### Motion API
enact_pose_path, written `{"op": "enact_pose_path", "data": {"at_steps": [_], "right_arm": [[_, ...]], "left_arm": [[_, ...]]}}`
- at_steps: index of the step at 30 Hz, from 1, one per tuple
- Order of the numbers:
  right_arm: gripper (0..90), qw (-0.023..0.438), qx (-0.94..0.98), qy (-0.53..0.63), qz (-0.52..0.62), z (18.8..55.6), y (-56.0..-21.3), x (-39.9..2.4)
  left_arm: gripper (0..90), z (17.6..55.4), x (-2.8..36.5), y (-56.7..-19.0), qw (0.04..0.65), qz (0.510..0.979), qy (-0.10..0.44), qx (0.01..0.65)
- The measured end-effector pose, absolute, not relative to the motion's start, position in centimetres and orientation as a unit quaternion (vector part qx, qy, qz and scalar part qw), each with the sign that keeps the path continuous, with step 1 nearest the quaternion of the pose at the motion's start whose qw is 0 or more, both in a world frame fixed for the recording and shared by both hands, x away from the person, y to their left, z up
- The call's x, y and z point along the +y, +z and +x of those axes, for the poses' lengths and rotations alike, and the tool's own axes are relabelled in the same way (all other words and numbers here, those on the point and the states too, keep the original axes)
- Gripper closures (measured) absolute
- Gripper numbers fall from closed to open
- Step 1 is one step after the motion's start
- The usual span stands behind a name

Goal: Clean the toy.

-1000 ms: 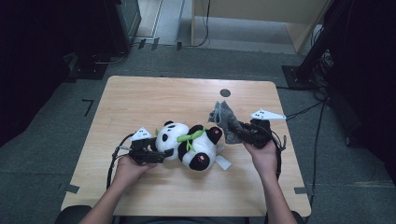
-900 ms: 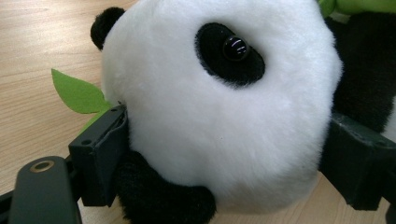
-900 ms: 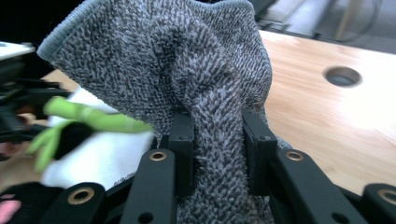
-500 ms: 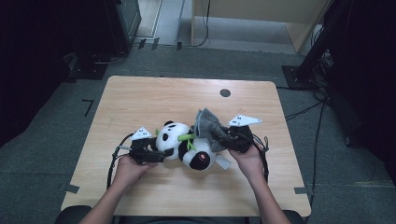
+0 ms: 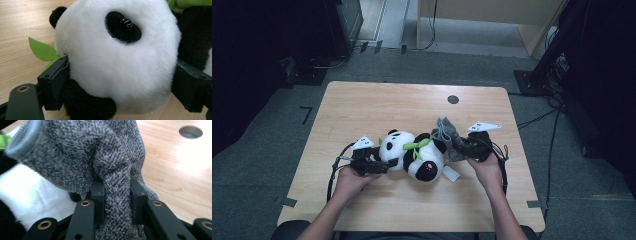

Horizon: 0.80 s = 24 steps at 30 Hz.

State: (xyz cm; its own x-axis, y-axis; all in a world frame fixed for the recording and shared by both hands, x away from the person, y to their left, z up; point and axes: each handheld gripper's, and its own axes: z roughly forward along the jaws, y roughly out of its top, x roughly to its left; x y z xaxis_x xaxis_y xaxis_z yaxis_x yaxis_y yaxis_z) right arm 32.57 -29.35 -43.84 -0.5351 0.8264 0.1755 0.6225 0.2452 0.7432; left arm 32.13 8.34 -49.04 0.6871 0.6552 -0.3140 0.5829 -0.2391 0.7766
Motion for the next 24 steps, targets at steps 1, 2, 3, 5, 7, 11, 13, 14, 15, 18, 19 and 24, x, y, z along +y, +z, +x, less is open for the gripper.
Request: {"op": "enact_pose_path", "data": {"at_steps": [1,2,3,5,7,11,13,14,15,18,19,24], "right_arm": [[71.7,0.124,0.778,0.398,0.469,32.7,-44.0,-29.5],[71.8,0.124,0.779,0.394,0.473,32.8,-44.1,-29.6],[72.0,0.124,0.779,0.390,0.475,32.9,-44.2,-29.8],[72.1,0.124,0.777,0.384,0.484,33.2,-44.5,-30.2],[72.2,0.123,0.771,0.380,0.495,33.3,-44.7,-30.7],[72.1,0.132,0.762,0.388,0.502,33.3,-44.3,-31.5],[71.8,0.143,0.757,0.400,0.496,32.9,-43.5,-31.7],[71.7,0.148,0.756,0.403,0.494,32.8,-43.1,-31.6],[71.7,0.157,0.756,0.407,0.487,32.5,-42.5,-31.5],[71.6,0.174,0.753,0.431,0.466,31.5,-40.4,-30.8],[71.6,0.179,0.753,0.440,0.456,31.2,-39.7,-30.4],[71.3,0.163,0.764,0.473,0.408,30.1,-38.3,-27.5]], "left_arm": [[13.4,32.1,8.3,-49.1,0.475,0.786,0.038,0.394],[13.4,32.1,8.3,-49.1,0.474,0.787,0.039,0.393],[13.4,32.1,8.3,-49.1,0.474,0.788,0.039,0.392],[13.3,32.1,8.4,-49.1,0.472,0.790,0.040,0.390],[13.3,32.1,8.4,-49.1,0.471,0.791,0.040,0.389],[13.3,32.1,8.4,-49.1,0.471,0.791,0.040,0.388],[13.2,32.1,8.4,-49.1,0.471,0.791,0.041,0.388],[13.2,32.1,8.4,-49.1,0.471,0.791,0.041,0.388],[13.2,32.1,8.4,-49.1,0.471,0.791,0.041,0.388],[13.2,32.1,8.4,-49.1,0.472,0.791,0.040,0.388],[13.2,32.0,8.4,-49.1,0.472,0.790,0.040,0.389],[13.2,32.0,8.3,-49.1,0.472,0.791,0.042,0.388]]}}
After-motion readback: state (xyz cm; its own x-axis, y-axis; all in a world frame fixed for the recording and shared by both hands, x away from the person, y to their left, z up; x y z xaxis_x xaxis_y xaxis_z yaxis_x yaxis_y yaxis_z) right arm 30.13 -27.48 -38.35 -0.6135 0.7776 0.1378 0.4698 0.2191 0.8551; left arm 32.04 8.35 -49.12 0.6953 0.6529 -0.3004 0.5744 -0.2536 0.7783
